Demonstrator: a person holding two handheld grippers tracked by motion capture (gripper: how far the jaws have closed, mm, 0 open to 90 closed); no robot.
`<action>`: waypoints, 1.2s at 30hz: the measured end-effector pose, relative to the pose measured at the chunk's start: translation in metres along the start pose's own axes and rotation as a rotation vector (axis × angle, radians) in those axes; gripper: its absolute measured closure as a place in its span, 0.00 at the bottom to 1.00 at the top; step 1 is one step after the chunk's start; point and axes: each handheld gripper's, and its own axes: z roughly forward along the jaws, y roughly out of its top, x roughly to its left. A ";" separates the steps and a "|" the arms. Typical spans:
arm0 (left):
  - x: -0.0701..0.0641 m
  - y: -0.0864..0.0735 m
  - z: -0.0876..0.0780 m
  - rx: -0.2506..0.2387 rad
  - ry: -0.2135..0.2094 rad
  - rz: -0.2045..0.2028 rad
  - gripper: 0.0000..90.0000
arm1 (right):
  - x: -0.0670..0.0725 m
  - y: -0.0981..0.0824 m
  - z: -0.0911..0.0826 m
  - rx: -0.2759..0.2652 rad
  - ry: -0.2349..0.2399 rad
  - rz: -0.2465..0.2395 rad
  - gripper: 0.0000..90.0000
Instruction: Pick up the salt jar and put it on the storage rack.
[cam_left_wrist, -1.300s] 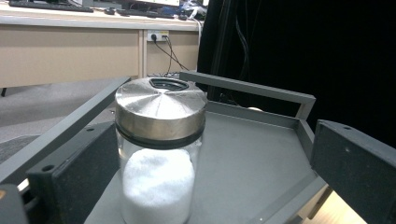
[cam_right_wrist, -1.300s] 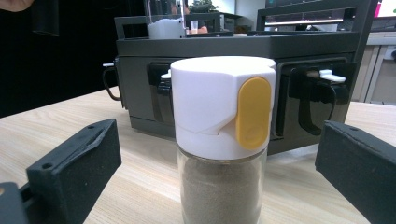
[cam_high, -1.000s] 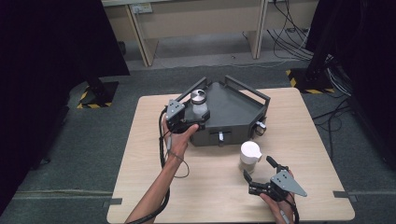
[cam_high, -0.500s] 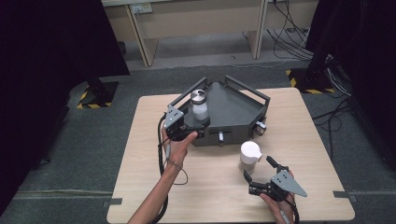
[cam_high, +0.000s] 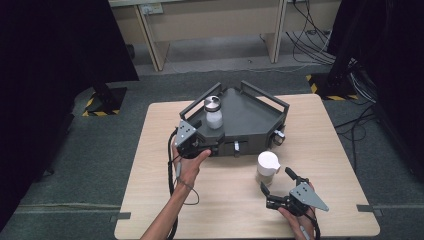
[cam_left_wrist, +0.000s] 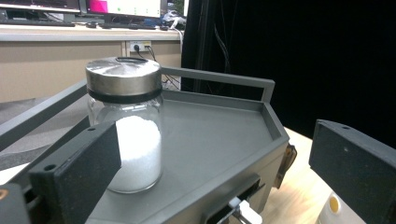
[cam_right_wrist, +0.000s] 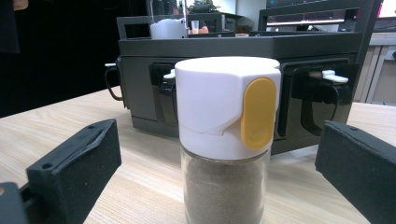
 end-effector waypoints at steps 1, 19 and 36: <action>0.000 -0.001 -0.001 0.000 -0.001 0.001 0.02 | 0.000 0.000 0.000 -0.001 0.000 -0.001 0.00; -0.004 -0.023 -0.015 -0.020 -0.040 0.001 0.02 | 0.000 0.000 0.000 -0.002 -0.001 0.000 0.00; -0.002 -0.040 -0.028 0.001 -0.030 0.012 0.02 | 0.001 0.000 0.000 -0.002 0.001 0.000 0.00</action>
